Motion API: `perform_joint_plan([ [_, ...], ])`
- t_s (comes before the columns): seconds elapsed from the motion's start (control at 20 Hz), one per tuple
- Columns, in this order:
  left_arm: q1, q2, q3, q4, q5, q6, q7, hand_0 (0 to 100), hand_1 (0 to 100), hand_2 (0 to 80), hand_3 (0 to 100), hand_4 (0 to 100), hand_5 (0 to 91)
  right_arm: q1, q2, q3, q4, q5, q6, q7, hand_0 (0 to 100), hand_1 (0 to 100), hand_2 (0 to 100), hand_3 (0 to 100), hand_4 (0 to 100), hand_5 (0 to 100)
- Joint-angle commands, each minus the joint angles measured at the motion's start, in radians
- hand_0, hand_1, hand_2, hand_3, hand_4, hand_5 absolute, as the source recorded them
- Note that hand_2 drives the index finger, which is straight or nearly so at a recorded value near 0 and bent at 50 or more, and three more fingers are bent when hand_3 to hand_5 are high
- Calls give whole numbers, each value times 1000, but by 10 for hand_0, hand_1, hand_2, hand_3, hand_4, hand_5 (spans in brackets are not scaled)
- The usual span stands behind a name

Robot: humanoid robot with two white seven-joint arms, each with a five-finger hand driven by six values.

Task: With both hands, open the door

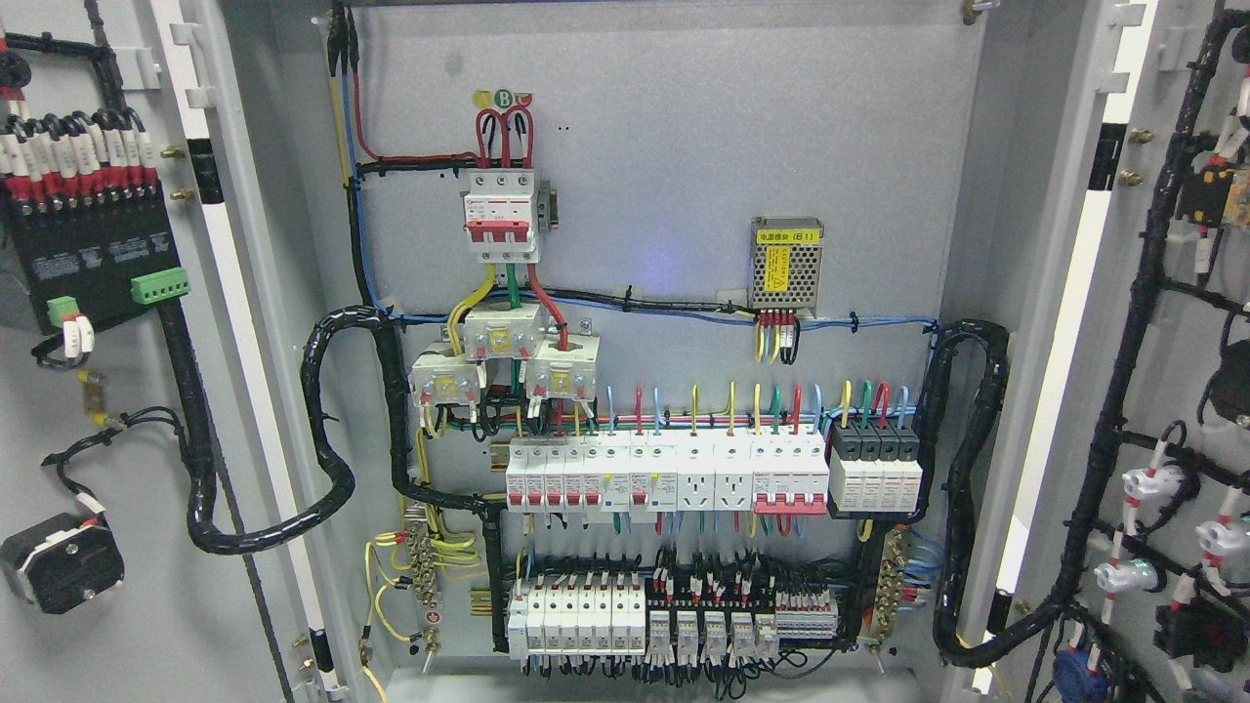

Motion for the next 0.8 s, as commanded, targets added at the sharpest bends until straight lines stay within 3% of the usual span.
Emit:
perform_joint_plan([
  [0.0,-65,61,34,166,6,-192,1,0,0,0,0,27,0,20,5,-38,1,-16,-3,3,228,0,0,0,0,0],
  [0.75,-168,118,35,389,7,-164,-1,0,0,0,0,27,0,56,5,-78,1,-44,-11,7,229,0,0,0,0,0],
])
